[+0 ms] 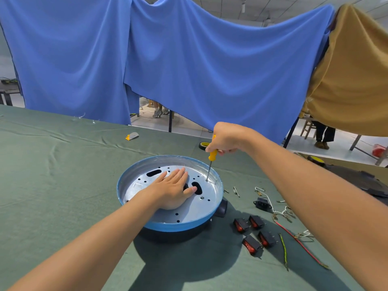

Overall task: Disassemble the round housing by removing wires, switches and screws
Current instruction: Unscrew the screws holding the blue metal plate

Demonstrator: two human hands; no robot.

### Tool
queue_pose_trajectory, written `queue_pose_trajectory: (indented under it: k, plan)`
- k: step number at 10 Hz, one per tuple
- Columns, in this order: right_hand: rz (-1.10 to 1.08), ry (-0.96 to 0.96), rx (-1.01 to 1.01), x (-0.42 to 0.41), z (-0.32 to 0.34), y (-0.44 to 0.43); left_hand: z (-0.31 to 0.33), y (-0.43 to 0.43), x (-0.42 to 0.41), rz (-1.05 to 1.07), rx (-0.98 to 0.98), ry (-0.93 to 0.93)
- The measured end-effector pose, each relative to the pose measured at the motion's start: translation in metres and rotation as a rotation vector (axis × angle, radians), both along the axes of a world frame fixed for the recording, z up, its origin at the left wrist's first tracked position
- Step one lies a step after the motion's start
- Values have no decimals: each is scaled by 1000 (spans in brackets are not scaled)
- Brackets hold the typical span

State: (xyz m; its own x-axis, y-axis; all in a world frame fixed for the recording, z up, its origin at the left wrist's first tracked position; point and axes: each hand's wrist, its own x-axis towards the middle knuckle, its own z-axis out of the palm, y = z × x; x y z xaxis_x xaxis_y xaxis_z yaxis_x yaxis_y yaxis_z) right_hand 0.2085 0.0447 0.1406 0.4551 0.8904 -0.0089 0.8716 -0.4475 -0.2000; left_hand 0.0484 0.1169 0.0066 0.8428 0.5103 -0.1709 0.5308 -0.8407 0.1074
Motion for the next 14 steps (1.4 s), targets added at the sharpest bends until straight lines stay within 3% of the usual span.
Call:
queue_pose_trajectory:
  k: [1,4,6,8,11,12,14]
  plan:
    - [83,-39,-157,-8,9,8,0,-1,0,2,-5,3]
    - [281,-287,-338,-14,25,0,-3,1,1,3,-14,14]
    - [300,-185,-401,-11,20,2,-5,2,2,9,-11,30]
    - [99,-261,-364,-8,12,6,-5,3,3,12,-27,26]
    - [270,-362,-320,-13,14,7,-5,2,3,24,-36,25]
    - [303,-254,-330,-7,19,6,-4,1,3,35,-44,23]
    - [157,-246,-291,-3,9,3,-3,2,3,20,-51,38]
